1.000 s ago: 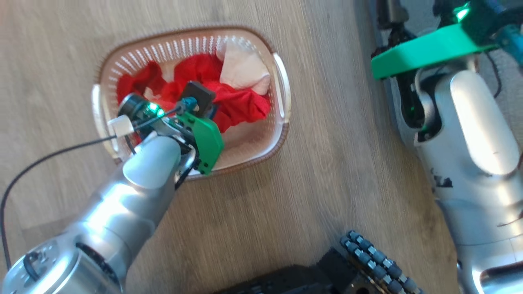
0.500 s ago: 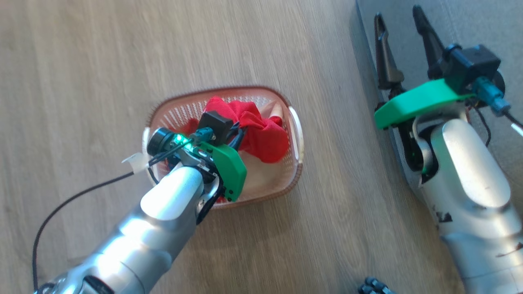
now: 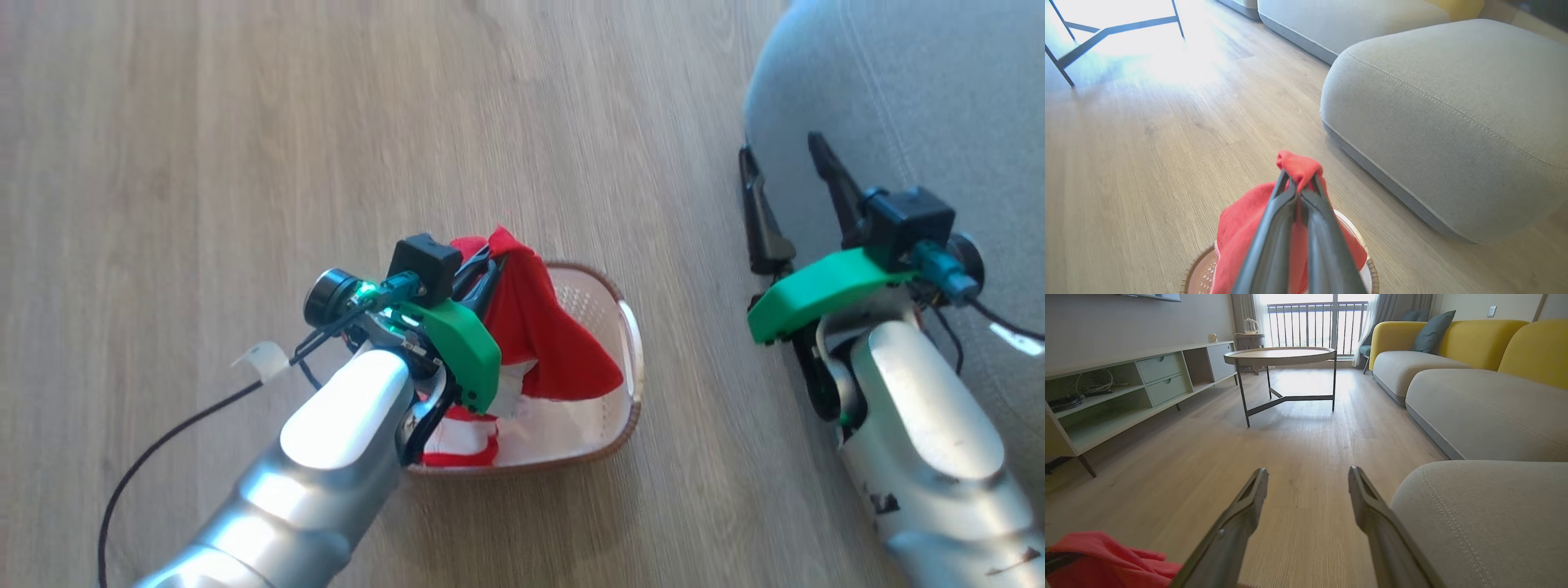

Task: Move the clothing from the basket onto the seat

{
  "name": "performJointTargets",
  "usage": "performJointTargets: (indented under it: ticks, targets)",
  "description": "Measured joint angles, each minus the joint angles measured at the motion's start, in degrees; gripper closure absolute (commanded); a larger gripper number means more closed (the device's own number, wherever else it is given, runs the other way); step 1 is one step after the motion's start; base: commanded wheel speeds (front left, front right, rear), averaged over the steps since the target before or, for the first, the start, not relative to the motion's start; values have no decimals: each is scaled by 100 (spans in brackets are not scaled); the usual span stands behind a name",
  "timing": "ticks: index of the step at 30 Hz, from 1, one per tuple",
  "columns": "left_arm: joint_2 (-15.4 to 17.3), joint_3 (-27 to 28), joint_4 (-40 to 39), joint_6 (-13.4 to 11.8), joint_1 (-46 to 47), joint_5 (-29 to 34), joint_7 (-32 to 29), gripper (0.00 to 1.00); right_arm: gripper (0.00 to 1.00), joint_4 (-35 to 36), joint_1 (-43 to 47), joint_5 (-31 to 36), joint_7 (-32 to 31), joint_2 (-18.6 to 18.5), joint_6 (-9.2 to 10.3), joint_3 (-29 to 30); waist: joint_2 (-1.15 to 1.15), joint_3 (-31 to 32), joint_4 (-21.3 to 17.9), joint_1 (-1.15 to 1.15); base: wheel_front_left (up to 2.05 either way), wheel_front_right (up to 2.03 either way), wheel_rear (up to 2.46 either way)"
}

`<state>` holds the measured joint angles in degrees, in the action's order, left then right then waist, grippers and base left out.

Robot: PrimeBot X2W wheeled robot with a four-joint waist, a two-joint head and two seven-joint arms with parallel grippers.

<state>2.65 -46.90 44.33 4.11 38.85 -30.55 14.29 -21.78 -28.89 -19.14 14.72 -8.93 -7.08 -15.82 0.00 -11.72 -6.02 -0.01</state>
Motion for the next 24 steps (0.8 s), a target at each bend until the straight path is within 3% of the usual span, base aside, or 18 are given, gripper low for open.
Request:
performJointTargets:
  ticks: [10,24]
  targets:
    - [-5,645,-726,49,-94,248,0,100,0,-118,403,-8,0,1,0,-37,0,678,207,0,0,0,0]
    - [68,1048,-1489,125,468,381,22,100,0,-112,639,-10,0,14,0,-49,0,853,344,0,0,0,0]
